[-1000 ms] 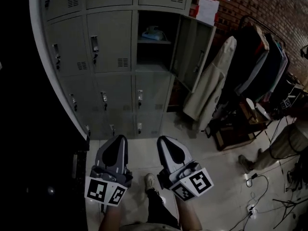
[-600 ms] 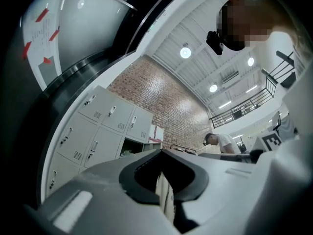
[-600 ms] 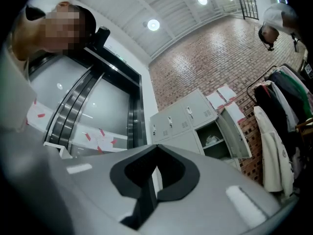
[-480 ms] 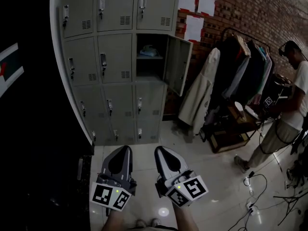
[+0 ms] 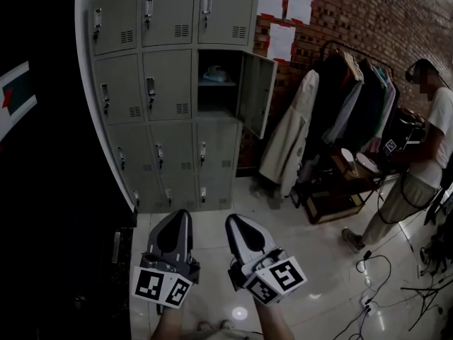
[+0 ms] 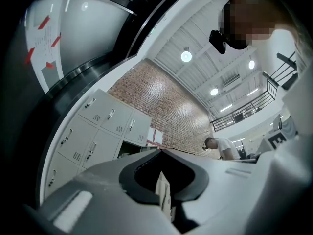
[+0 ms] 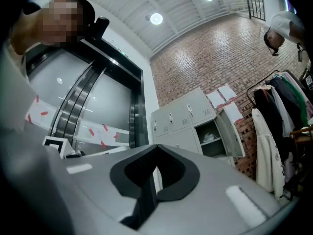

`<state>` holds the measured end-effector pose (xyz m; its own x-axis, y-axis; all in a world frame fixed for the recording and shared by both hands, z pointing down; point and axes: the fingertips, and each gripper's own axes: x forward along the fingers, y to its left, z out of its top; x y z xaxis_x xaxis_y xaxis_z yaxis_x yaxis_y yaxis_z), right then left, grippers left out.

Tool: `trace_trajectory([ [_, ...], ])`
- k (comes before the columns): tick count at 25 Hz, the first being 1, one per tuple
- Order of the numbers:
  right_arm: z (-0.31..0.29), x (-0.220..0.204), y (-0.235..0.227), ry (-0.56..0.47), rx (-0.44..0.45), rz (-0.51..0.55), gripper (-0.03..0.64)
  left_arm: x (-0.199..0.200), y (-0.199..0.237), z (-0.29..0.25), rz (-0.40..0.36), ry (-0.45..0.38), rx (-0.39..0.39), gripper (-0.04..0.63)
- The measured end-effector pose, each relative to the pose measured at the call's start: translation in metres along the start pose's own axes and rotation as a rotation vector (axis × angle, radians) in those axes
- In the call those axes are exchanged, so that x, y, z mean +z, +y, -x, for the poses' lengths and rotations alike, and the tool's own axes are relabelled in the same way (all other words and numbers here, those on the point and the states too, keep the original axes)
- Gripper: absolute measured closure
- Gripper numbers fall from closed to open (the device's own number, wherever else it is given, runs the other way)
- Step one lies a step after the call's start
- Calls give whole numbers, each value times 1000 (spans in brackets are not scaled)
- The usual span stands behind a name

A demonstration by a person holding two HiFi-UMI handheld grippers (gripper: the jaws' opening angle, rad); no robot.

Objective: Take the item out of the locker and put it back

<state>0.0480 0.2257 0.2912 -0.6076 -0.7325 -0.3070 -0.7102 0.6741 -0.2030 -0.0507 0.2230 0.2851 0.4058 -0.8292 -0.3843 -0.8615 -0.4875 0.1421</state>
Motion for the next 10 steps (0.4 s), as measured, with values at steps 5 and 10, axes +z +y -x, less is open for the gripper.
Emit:
trace_trajectory([
  [5, -3, 5, -1, -16, -7, 0, 615, 5, 5, -2, -6, -9, -6, 592],
  [10, 0, 6, 1, -33, -7, -4, 615, -1, 4, 2, -3, 5, -14, 592],
])
